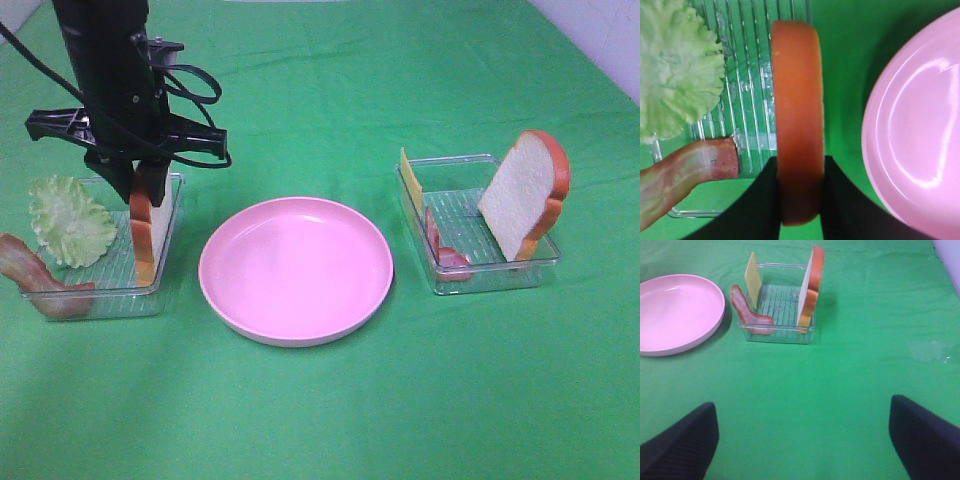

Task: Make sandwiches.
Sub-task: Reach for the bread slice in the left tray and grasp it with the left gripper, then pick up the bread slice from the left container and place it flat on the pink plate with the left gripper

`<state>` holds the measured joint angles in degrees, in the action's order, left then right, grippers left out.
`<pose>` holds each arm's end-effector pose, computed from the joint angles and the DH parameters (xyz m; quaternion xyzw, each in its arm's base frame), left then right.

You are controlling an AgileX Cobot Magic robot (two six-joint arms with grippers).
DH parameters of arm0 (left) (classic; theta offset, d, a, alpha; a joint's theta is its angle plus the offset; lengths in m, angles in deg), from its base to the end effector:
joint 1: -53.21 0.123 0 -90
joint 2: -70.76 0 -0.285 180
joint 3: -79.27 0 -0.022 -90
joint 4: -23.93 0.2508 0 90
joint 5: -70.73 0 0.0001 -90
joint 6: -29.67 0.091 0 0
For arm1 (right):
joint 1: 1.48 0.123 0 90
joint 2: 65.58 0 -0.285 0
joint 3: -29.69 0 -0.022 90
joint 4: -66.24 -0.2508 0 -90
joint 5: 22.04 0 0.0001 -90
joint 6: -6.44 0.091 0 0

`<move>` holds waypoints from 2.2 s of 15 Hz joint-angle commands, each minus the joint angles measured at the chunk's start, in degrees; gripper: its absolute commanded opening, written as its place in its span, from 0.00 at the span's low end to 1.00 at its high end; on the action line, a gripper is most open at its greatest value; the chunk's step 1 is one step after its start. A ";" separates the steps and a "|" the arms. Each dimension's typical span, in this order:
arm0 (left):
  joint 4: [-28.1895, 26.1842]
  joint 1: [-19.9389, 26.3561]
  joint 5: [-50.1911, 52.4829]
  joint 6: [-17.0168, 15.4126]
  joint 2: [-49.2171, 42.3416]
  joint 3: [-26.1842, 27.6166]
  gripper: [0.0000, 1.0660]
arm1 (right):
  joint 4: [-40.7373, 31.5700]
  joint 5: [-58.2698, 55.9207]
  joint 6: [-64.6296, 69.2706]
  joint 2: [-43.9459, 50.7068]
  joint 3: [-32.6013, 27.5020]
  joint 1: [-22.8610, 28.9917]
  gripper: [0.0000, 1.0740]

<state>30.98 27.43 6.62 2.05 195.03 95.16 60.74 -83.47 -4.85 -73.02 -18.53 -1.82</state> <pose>0.3802 -0.1725 0.2107 0.0072 0.9962 0.0215 0.0840 -0.0071 0.0077 0.2783 -0.0837 0.8480 -0.0051 0.5234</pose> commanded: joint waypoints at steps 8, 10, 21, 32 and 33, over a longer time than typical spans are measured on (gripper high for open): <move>-3.21 -0.06 -3.78 2.46 -10.31 0.46 0.00 | -0.29 0.29 -0.74 0.80 -0.06 -0.34 0.81; -7.45 1.09 -3.90 7.51 -14.90 0.46 0.00 | -0.29 0.29 -0.74 0.80 -0.06 -0.34 0.81; -62.97 14.78 12.83 50.82 -18.85 -27.22 0.00 | -0.29 0.29 -0.74 0.80 -0.06 -0.34 0.81; -78.67 12.66 14.21 58.38 -2.58 -27.16 0.00 | -0.29 0.29 -0.74 0.80 -0.06 -0.34 0.81; -78.55 11.75 15.93 58.38 -2.58 -27.16 0.00 | -0.29 0.29 -0.74 0.80 -0.06 -0.34 0.81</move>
<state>-46.25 39.58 22.14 59.86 192.51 68.06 60.74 -83.47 -4.85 -73.02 -18.53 -1.82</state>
